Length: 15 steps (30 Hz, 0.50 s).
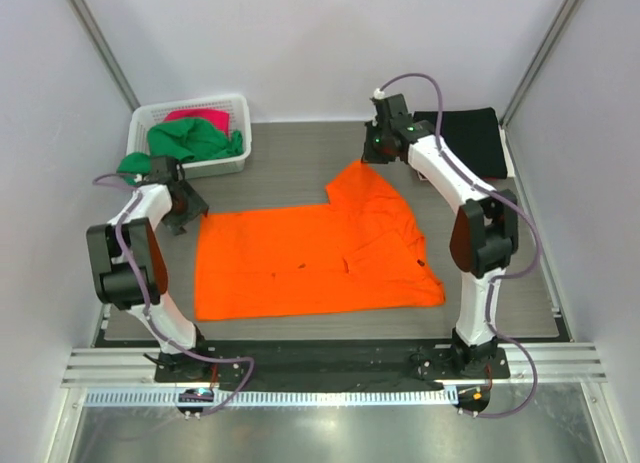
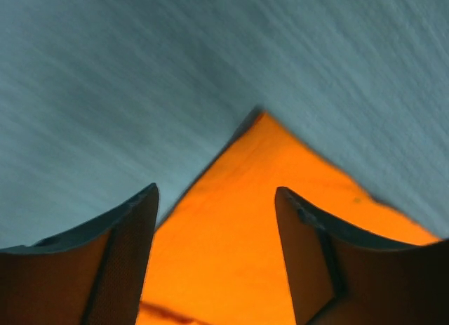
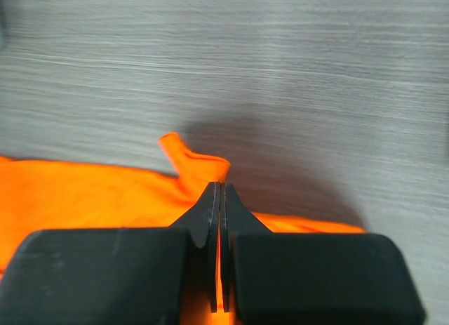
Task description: Fold and stack the t-shirts
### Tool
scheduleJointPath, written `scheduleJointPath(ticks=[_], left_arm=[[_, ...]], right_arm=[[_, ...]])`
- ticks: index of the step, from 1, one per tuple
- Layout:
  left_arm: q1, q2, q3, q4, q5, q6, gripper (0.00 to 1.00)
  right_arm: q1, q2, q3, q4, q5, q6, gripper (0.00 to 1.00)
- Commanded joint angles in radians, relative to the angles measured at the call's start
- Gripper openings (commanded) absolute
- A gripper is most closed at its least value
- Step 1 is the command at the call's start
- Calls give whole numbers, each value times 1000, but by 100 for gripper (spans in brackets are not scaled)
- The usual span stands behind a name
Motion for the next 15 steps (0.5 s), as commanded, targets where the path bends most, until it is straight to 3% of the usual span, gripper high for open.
scheduleJointPath(ticks=[1, 6, 15], left_arm=[[-10, 67, 58, 93, -9, -23, 64], [-36, 162, 95, 121, -14, -39, 53], [-50, 190, 77, 184, -18, -58, 44]], right_arm=[[4, -106, -64, 41, -20, 15, 1], [4, -200, -159, 47, -28, 15, 1], [6, -244, -231, 55, -37, 16, 1]])
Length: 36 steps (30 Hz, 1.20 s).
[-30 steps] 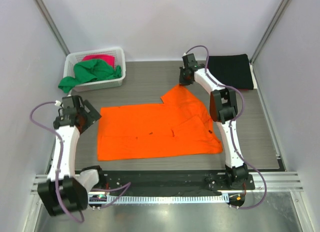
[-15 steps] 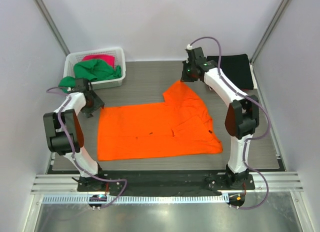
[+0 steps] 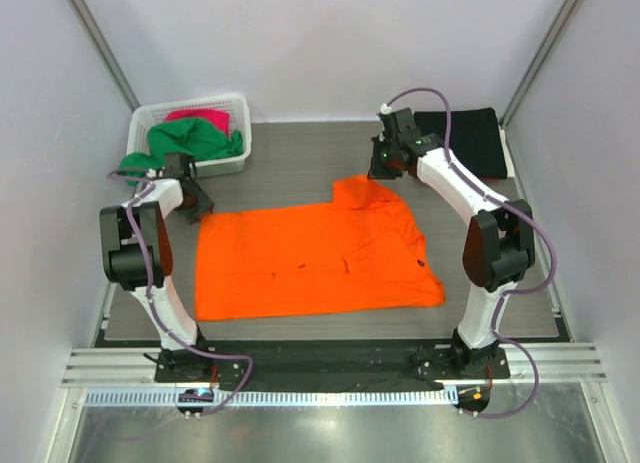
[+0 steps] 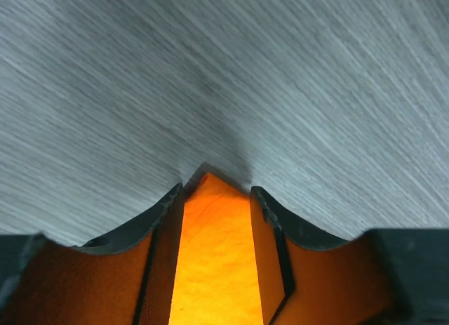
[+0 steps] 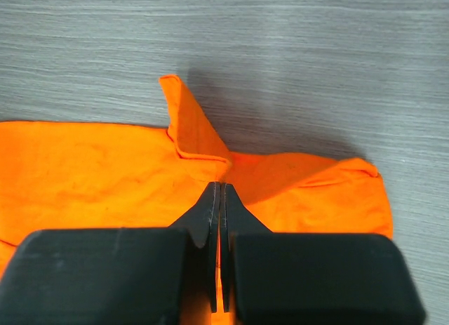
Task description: Fold and stack the t-shirts
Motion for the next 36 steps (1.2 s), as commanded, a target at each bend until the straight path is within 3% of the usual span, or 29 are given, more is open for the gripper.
scheduleJointPath(ticks=[1, 7, 10, 11, 19, 28, 36], left_arm=[[-4, 20, 3, 49, 1, -17, 42], [-13, 19, -17, 55, -4, -25, 26], [-11, 19, -9, 55, 5, -23, 10], [-13, 11, 2, 49, 7, -22, 0], [-11, -146, 17, -66, -36, -17, 0], [-11, -436, -161, -86, -80, -31, 0], [-11, -594, -314, -81, -116, -51, 0]], right_arm=[[3, -70, -8, 33, -5, 4, 1], [3, -64, -19, 33, -2, 1, 1], [3, -64, -22, 34, 0, -7, 1], [3, -70, -23, 33, 3, -10, 1], [1, -222, -117, 10, 0, -12, 1], [3, -559, -442, 8, -30, 42, 1], [6, -831, -649, -38, -65, 113, 1]])
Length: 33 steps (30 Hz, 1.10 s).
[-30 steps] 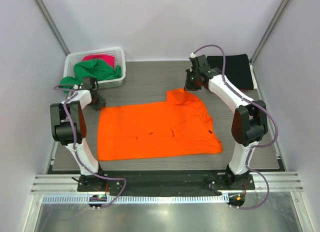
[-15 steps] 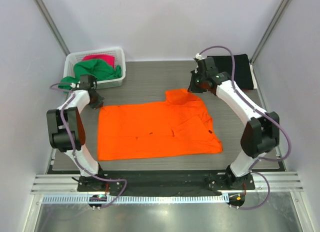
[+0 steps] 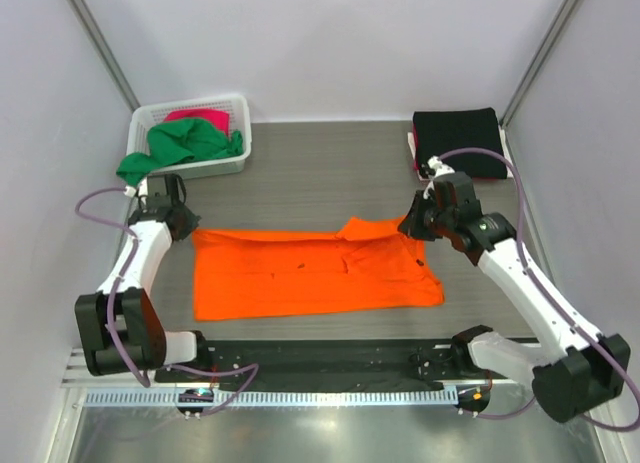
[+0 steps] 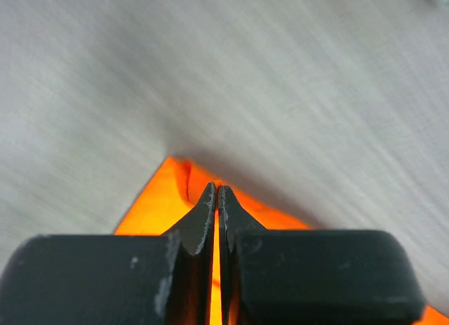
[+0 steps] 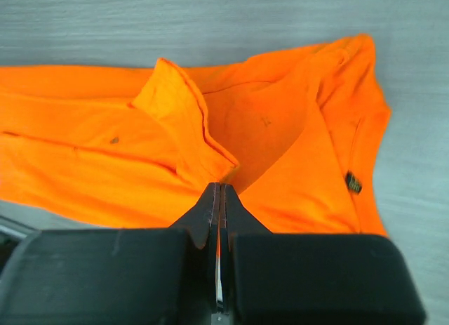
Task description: Fold and stack the t-shirts
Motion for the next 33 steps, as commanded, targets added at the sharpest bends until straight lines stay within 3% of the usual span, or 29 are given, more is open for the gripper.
scheduleJointPath(ticks=[1, 12, 18, 21, 22, 23, 24, 25, 27, 33], left_arm=[[-1, -67, -47, -6, -37, -24, 0], [-1, -231, -183, -12, -50, -83, 0], [-1, -350, -277, -53, -110, -159, 0], [-3, -430, -321, -102, -151, -226, 6], [-1, -467, -338, -122, -165, -269, 16], [-1, -488, -346, -162, -182, -293, 24], [-1, -507, -354, -183, -214, -320, 38], [0, -542, -363, -197, -223, -352, 70], [0, -571, -365, -217, -234, -360, 90], [0, -639, -303, -208, -217, -291, 88]], right_arm=[[6, -124, -64, -24, -21, 51, 1], [7, -423, -229, -124, 23, 172, 1], [7, -567, -321, -191, 77, 363, 1], [7, -675, -381, -228, 129, 491, 1], [6, -702, -410, -248, 137, 517, 2], [6, -762, -417, -265, 158, 547, 10], [7, -785, -427, -306, 171, 599, 42], [7, -835, -433, -319, 178, 624, 58], [6, -870, -437, -346, 192, 669, 80], [6, -775, -417, -246, 128, 614, 83]])
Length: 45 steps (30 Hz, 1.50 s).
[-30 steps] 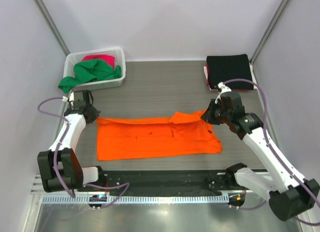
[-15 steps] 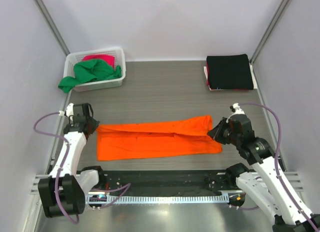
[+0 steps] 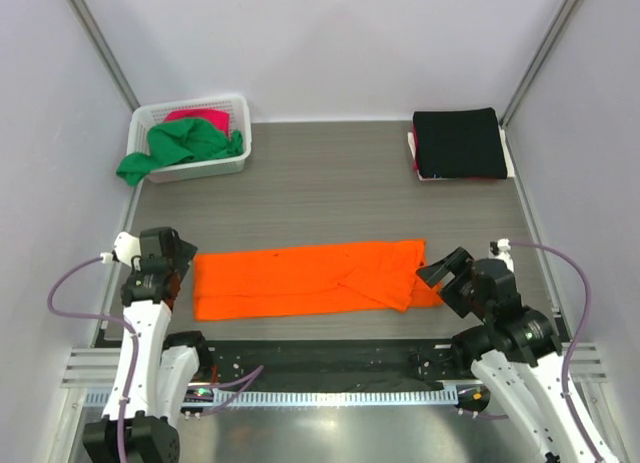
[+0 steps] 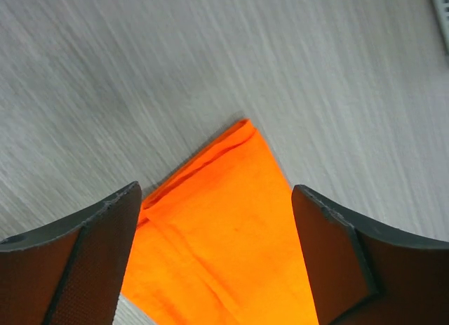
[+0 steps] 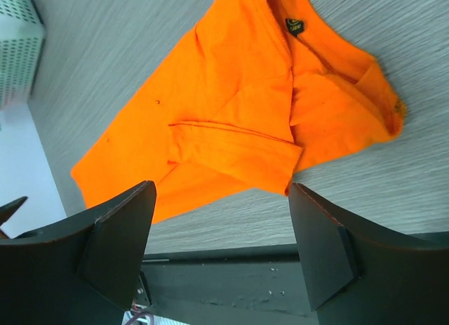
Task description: Fold and stack the t-shirts
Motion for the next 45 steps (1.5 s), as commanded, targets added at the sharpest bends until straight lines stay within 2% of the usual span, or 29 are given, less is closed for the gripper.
scheduleJointPath(ticks=[1, 5, 8, 9, 13, 17, 22, 26, 27, 29, 30, 32, 33, 35, 36, 40, 42, 45], left_arm=[[-1, -15, 59, 37, 23, 38, 87], [-15, 89, 91, 82, 164, 117, 81], [-99, 228, 134, 82, 188, 181, 77], [-173, 303, 157, 77, 183, 200, 77], [-310, 493, 200, 60, 204, 209, 76], [-339, 624, 200, 62, 254, 209, 72], [-345, 666, 171, 71, 315, 214, 68], [-356, 649, 137, 67, 356, 189, 66], [-370, 629, 117, 62, 388, 177, 66], [-389, 605, 91, 62, 418, 140, 66], [-417, 576, 62, 65, 424, 85, 66], [-451, 549, 33, 109, 479, 30, 66], [-492, 540, 16, 131, 488, -12, 66], [-544, 529, -22, 217, 519, -128, 66], [-605, 534, -28, 244, 519, -195, 66], [-757, 645, -27, 449, 527, -360, 67], [-854, 718, 23, 511, 528, -395, 67], [-941, 860, 158, 528, 519, -397, 67]], right_arm=[[4, 118, 13, 117, -56, -6, 82], [4, 336, 11, 255, -146, -31, 82], [6, 527, 36, 350, -138, -39, 82], [9, 611, 37, 372, -141, -37, 82], [9, 800, 42, 447, -142, -6, 83], [4, 966, 66, 512, -103, 1, 84], [-77, 1225, 238, 553, -106, -86, 84], [-143, 1480, 468, 555, -119, -160, 84], [-147, 1591, 591, 547, -138, -179, 84], [-149, 1707, 736, 518, -149, -229, 83], [-147, 1758, 874, 503, -167, -241, 83], [-138, 1908, 1006, 496, -216, -267, 82], [-135, 1952, 1136, 493, -231, -276, 81], [-118, 2092, 1268, 480, -259, -293, 81], [-115, 2143, 1394, 461, -270, -293, 81], [-101, 2336, 1664, 458, -322, -282, 81], [-98, 2440, 1808, 463, -340, -279, 81], [-100, 2537, 1924, 486, -343, -272, 81]])
